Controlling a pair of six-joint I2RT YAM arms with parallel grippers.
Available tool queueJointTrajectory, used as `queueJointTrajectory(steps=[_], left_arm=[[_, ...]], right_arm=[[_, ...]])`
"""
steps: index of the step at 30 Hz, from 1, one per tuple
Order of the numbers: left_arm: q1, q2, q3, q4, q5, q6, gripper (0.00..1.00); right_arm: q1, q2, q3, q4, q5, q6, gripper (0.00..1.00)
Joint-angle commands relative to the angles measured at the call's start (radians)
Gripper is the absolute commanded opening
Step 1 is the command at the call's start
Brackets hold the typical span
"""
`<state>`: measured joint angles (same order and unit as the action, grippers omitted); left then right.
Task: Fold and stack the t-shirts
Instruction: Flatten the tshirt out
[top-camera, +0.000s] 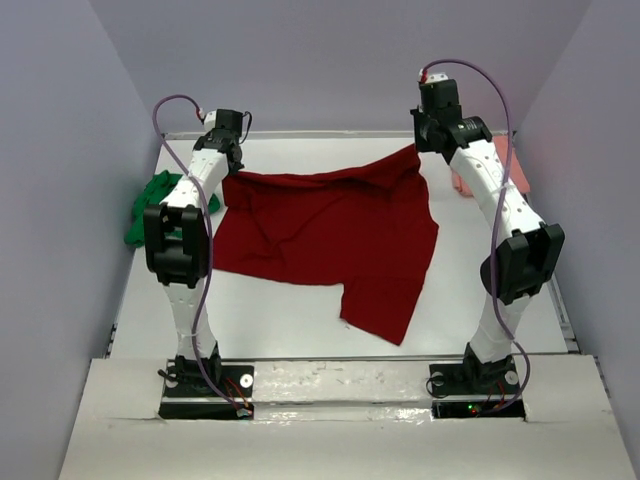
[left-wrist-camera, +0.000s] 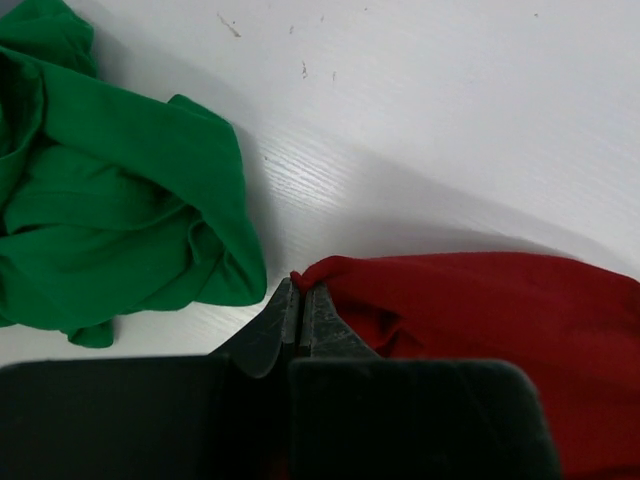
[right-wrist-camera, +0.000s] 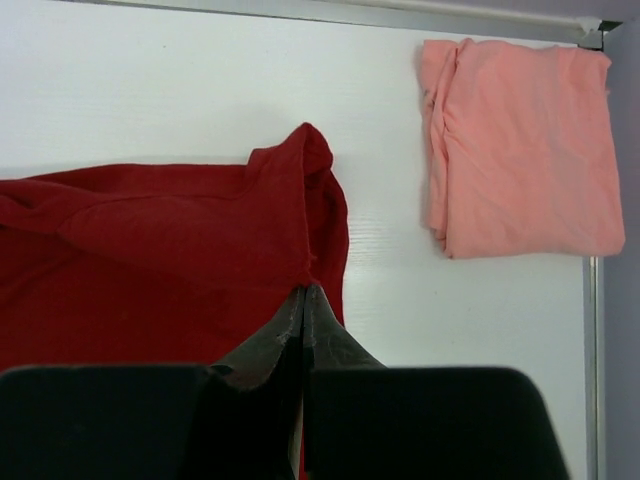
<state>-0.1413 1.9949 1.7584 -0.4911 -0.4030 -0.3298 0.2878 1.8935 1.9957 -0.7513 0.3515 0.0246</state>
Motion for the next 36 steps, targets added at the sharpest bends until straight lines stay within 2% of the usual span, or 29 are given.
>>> queueJointTrajectory(steps=[1, 3, 8, 13, 15, 18, 19, 24, 28, 36], left_arm=[[0.011, 0.038, 0.093, -0.089, -0.027, -0.032, 0.00], [0.011, 0.022, 0.096, -0.089, -0.004, -0.037, 0.00], [-0.003, -0.192, -0.062, 0.081, 0.151, 0.031, 0.00], [-0.141, -0.490, -0.148, 0.163, 0.155, 0.121, 0.00], [-0.182, -0.574, -0.169, 0.163, 0.119, 0.118, 0.00], [-0.253, -0.763, -0.281, 0.163, 0.096, 0.106, 0.00], [-0.264, -0.859, -0.304, 0.160, 0.093, 0.106, 0.00], [-0.297, -1.140, -0.396, 0.090, 0.075, 0.097, 0.00], [-0.297, -1.237, -0.398, 0.002, 0.052, 0.092, 0.00], [-0.296, -1.338, -0.401, -0.056, 0.087, 0.063, 0.00]], right_arm=[[0.002, -0.073, -0.017, 0.012, 0.027, 0.021, 0.00], [0.011, -0.080, -0.015, 0.010, 0.044, 0.021, 0.00], [0.037, -0.160, 0.015, 0.033, 0.096, -0.008, 0.00], [0.111, -0.307, 0.066, 0.070, 0.208, -0.078, 0.00], [0.168, -0.454, -0.052, 0.171, 0.239, -0.101, 0.00], [0.204, -0.642, -0.225, 0.236, 0.302, -0.114, 0.00], [0.205, -0.677, -0.248, 0.231, 0.311, -0.112, 0.00], [0.235, -0.877, -0.330, 0.133, 0.362, -0.085, 0.00], [0.235, -0.953, -0.269, 0.027, 0.366, -0.049, 0.00], [0.235, -0.958, -0.029, -0.162, 0.377, -0.028, 0.00]])
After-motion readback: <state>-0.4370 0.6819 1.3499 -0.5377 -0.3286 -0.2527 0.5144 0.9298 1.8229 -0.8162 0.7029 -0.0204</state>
